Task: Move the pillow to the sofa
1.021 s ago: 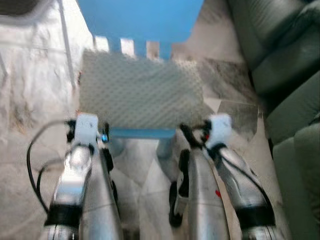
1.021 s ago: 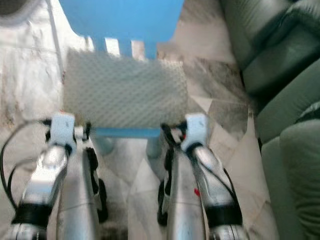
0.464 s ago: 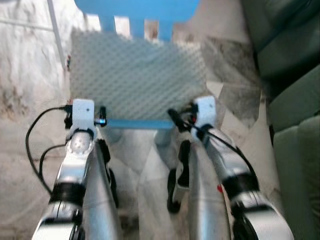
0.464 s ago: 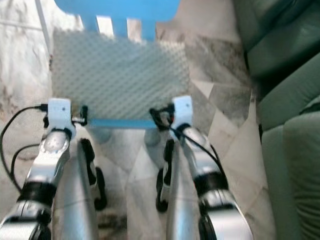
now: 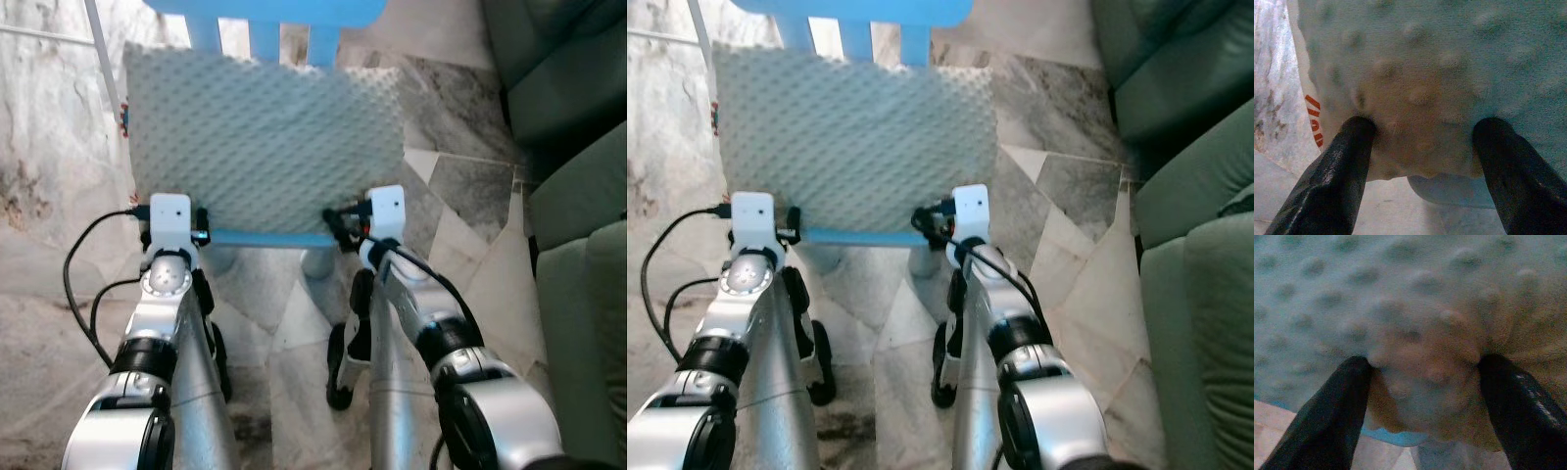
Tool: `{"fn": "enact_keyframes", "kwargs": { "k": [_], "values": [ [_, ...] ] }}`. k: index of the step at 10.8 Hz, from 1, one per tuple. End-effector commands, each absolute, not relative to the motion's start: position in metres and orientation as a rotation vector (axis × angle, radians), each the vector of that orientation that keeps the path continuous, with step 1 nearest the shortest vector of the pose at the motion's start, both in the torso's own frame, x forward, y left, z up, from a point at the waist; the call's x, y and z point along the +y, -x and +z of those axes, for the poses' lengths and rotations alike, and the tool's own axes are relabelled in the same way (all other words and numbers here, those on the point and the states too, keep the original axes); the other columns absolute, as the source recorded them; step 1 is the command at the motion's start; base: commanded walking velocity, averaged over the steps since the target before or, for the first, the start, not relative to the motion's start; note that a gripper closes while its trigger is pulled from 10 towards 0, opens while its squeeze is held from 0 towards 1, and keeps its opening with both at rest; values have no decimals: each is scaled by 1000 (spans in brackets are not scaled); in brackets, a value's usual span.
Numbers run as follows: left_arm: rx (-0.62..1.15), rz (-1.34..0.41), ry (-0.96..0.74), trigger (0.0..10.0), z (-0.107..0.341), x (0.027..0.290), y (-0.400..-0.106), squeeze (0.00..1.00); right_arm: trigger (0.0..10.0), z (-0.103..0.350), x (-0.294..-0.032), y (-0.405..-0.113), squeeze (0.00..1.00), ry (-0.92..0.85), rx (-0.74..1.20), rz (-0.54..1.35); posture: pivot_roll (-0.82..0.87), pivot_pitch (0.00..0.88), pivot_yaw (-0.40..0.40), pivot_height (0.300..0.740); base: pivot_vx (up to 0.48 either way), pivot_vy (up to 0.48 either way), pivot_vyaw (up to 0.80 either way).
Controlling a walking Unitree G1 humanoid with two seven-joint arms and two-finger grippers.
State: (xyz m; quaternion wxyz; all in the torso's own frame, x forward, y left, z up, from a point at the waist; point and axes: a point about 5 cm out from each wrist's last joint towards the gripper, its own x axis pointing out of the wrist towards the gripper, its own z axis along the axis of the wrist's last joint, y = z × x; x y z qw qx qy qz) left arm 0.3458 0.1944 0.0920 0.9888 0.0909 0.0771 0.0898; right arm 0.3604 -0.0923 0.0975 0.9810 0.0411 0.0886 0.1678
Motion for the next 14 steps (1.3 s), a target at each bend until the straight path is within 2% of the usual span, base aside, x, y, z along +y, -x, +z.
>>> {"fn": "enact_keyframes", "kwargs": {
  "k": [1, 9, 10, 12, 14],
  "values": [
    [218, 201, -190, 0, 76, 199, -338, 0, 0, 86, -94, -356, 0, -101, 223, 313, 3, 477, -103, 506, 0, 0, 0],
    [193, 218, -220, 0, 77, 204, -346, 0, 0, 82, -102, -360, 0, -99, 245, 299, 4, 453, -115, 506, 0, 0, 0],
    [155, 198, -265, 0, 82, 201, -348, 0, 0, 82, -102, -360, 0, -93, 247, 302, 5, 447, -117, 506, 0, 0, 0],
    [164, 212, -245, 0, 81, 200, -349, 0, 0, 83, -102, -362, 0, -81, 257, 305, 8, 425, -130, 506, 0, 0, 0],
    [160, 186, -294, 0, 84, 199, -352, 0, 0, 85, -100, -364, 0, -89, 270, 309, 15, 386, -135, 506, 0, 0, 0]
  ]
}}
